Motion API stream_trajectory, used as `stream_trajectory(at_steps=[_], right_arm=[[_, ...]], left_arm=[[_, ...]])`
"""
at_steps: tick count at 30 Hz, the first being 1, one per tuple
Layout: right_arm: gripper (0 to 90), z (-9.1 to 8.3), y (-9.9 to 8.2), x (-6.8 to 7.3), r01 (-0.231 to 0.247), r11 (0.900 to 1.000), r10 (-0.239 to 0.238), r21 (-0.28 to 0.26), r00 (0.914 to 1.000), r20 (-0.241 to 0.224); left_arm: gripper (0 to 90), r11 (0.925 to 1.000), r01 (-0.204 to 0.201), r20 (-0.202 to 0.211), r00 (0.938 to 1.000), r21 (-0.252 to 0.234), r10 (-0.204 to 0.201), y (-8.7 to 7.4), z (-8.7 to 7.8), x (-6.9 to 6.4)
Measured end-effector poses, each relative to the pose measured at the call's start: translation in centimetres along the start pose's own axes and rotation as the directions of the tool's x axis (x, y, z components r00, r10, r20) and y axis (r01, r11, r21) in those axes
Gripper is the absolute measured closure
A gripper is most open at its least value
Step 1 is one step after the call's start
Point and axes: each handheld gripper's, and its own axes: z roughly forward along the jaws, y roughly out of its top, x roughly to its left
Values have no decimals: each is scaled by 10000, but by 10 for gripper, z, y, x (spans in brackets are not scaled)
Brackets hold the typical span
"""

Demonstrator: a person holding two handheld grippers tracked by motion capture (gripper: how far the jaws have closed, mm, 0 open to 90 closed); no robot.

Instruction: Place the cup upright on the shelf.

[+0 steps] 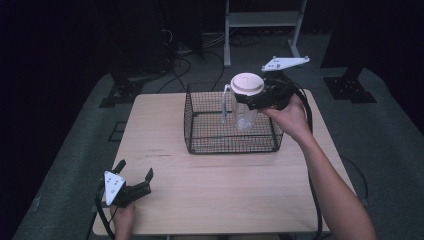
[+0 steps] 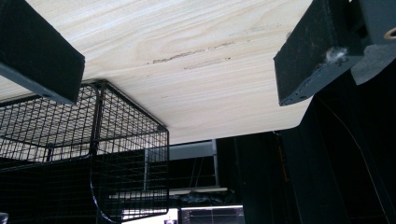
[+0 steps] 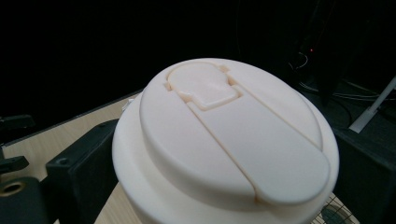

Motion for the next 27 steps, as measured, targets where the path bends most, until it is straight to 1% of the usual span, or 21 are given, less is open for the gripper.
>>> stream_trajectory(at_steps=[5,7,9,10,11,12,13,19,22,27], right_arm=[[44,10,2,-3,-40,10000,40,35,10000,64],[44,15,1,-5,-158,9999,158,7,9999,43],[44,20,0,-7,-181,9998,181,15,9998,52],[44,25,-1,-9,-238,9997,238,40,9997,49],[44,25,-1,-9,-238,9997,238,40,9997,49],[44,31,-3,-11,-260,9996,259,68,9996,90],[44,31,-3,-11,-260,9996,259,68,9996,90],[44,46,-8,-14,-246,9996,243,151,9995,200],[44,52,-10,-18,-339,9994,337,102,9992,196],[44,62,-14,-22,-443,9989,438,180,9986,280]], left_arm=[[9,10000,-12,7,10000,-5,12,0,0,0],[9,10000,-7,11,10000,-5,7,0,0,0],[9,10000,29,13,10000,-22,-29,0,0,0],[9,10000,24,14,10000,-9,-24,0,0,0],[9,10000,27,14,10000,-14,-27,0,0,0],[9,10000,14,15,10000,-9,-14,0,0,1],[9,10000,8,14,10000,0,-8,0,0,0],[9,10000,29,18,10000,-14,-28,0,0,1],[9,10000,18,19,10000,-25,-18,0,0,1],[9,10000,53,26,10000,-24,-53,0,0,1]])
